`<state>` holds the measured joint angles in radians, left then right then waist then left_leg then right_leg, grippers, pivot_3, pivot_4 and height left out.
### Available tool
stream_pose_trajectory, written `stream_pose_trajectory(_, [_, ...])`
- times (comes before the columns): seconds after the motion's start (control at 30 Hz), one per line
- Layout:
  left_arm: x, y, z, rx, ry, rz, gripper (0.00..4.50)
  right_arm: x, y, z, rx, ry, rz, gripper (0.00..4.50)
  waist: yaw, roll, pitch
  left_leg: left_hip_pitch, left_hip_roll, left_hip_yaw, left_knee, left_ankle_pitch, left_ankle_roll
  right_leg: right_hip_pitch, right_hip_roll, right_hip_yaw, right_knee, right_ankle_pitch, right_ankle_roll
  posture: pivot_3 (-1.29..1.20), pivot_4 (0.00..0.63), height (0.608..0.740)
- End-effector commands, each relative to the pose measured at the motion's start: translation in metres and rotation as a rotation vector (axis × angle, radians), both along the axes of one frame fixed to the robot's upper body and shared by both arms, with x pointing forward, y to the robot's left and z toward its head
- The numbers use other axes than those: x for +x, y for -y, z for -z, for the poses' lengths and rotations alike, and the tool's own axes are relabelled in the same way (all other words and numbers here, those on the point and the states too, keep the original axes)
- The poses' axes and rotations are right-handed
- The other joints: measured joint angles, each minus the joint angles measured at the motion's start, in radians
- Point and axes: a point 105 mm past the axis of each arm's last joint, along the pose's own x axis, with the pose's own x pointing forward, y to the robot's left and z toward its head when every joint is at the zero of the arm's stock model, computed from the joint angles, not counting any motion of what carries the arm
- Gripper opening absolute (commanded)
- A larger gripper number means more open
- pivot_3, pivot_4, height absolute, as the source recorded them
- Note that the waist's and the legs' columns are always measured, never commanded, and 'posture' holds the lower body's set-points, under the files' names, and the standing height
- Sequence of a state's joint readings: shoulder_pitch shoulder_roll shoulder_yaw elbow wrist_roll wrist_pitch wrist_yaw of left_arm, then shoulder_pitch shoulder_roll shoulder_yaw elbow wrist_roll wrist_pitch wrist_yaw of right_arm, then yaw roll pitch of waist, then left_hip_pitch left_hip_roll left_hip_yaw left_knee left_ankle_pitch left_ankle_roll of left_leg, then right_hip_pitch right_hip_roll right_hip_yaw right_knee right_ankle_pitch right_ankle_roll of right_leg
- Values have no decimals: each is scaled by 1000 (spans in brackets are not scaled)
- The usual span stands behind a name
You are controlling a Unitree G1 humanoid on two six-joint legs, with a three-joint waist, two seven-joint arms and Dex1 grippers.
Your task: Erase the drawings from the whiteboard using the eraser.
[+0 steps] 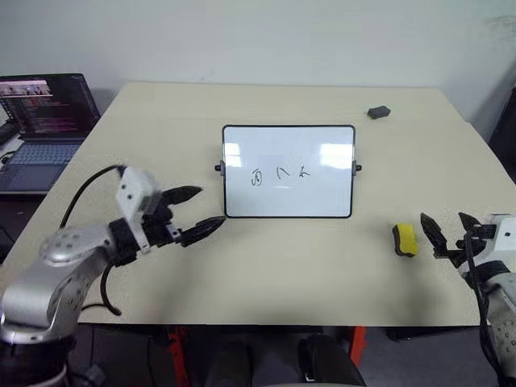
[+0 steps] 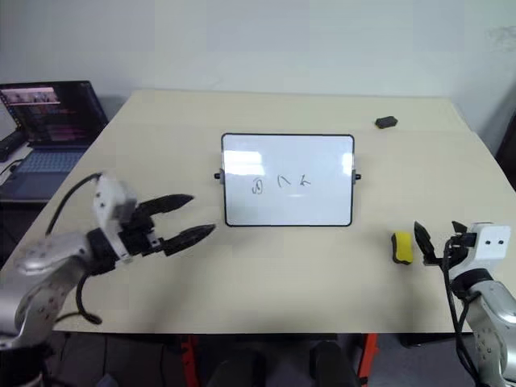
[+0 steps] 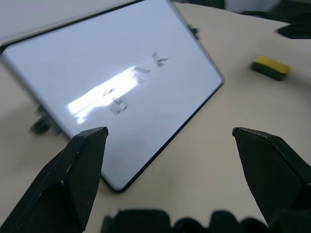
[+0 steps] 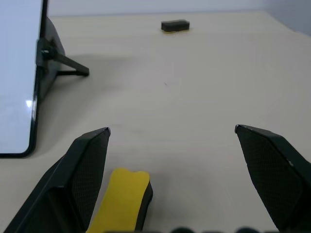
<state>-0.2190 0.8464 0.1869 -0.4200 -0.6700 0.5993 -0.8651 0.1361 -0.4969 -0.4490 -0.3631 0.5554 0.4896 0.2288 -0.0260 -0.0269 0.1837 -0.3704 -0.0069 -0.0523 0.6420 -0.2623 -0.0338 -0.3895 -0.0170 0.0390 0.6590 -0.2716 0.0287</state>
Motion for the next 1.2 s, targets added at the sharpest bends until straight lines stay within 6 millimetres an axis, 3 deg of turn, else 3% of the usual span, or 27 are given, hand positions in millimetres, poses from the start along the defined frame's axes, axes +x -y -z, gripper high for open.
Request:
stream_pose_trajectory(0.03, [-8, 29, -4, 98, 8, 231, 4500, -5, 1, -8, 20, -57, 59, 4458, 1, 0, 0, -1, 0, 0, 0, 0, 0, 0, 0, 0, 0, 1, 1, 0, 150, 740])
stream_pose_trajectory(0.23, [-8, 63, -5, 138, 12, 443, 4500, -8, -27, -12, 39, -131, 16, 4458, -7, 0, 0, -14, 0, 1, 1, 0, 0, -16, 1, 1, 3, 2, 1, 0, 150, 740])
stream_pose_trajectory(0.43, [-8, 87, 2, 148, 31, 564, 4500, 0, -45, 4, 73, -200, 53, 4458, -6, 0, 0, -14, 1, 1, 1, 0, 0, -16, 5, 1, 4, 1, 2, 0, 150, 740])
stream_pose_trajectory(0.57, [-6, 91, 4, 145, 42, 578, 4500, 9, -45, 17, 82, -220, 113, 4458, -6, 0, 0, -15, 0, 2, 2, 0, 0, -16, 7, 2, 3, 1, 2, 0, 150, 740])
stream_pose_trajectory(0.67, [-4, 90, 4, 126, 39, 563, 4500, 16, -37, 14, 56, -177, 166, 4458, -5, 0, 0, -15, 0, 2, 3, 0, 0, -16, 7, 2, 4, 2, 2, 0, 150, 740])
stream_pose_trajectory(1.2, [1, 88, 7, 99, 39, 511, 4500, 31, -35, 22, 28, -175, 149, 4458, -6, 0, 0, -14, 1, 1, 3, 0, 0, -16, 7, 2, 5, 2, 1, 0, 150, 740])
